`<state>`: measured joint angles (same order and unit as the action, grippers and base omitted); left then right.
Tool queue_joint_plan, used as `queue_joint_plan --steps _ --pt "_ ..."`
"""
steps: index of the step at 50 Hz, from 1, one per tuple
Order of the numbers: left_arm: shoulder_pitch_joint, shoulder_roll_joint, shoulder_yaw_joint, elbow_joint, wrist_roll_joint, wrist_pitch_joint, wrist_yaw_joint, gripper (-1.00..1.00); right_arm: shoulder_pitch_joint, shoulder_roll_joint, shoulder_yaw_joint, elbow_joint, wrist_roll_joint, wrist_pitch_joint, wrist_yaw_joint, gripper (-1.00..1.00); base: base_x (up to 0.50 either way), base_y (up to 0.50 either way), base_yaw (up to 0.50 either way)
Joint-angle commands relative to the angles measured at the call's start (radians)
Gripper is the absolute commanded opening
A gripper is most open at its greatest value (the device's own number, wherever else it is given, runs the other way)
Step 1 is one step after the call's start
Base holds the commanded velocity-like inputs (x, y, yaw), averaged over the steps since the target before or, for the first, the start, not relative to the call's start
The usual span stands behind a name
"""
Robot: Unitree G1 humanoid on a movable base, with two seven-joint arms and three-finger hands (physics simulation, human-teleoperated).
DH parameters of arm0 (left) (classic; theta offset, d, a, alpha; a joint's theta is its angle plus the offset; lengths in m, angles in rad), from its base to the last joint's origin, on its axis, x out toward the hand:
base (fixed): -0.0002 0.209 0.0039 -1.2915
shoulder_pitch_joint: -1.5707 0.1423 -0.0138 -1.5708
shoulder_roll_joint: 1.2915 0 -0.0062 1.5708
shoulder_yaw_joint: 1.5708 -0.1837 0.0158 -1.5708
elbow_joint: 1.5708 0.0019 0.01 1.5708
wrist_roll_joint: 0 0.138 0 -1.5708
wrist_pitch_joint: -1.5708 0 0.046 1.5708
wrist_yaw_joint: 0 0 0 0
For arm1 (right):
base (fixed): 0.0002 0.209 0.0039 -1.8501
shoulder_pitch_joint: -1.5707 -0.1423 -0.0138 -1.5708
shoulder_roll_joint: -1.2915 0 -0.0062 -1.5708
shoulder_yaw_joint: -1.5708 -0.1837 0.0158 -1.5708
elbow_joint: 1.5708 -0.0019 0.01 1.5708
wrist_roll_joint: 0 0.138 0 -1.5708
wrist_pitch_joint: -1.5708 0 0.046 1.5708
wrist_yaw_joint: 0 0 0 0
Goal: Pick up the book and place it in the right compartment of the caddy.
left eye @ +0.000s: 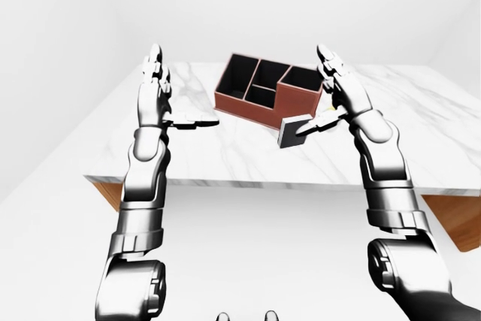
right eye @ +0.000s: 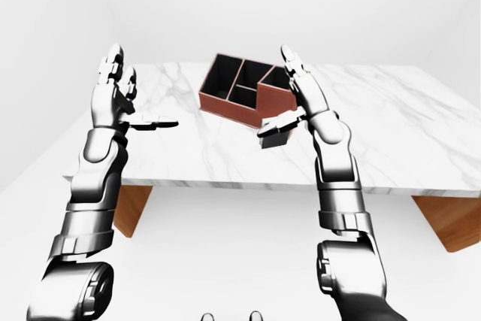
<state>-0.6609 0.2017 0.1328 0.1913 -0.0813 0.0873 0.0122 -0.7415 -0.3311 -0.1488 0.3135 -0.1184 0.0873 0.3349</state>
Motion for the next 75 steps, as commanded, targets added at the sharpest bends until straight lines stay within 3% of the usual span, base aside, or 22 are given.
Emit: queue_joint_plan --steps 1,61,75 --pt "-0.004 0.005 0.002 -0.004 0.000 0.000 0.002 1.00 -0.005 -0.014 -0.004 -0.012 -0.022 0.000 0.017 1.00 0.31 -0.04 0.00" --pt "0.041 0.001 0.002 -0.069 0.030 0.000 0.006 1.00 0.053 -0.005 -0.003 -0.153 -0.077 0.000 0.115 1.00 0.22 0.01 0.00" --pt "0.026 0.000 0.002 -0.008 0.038 0.000 0.008 1.00 0.062 -0.003 -0.002 -0.149 -0.080 0.000 0.124 1.00 0.20 0.01 0.00"
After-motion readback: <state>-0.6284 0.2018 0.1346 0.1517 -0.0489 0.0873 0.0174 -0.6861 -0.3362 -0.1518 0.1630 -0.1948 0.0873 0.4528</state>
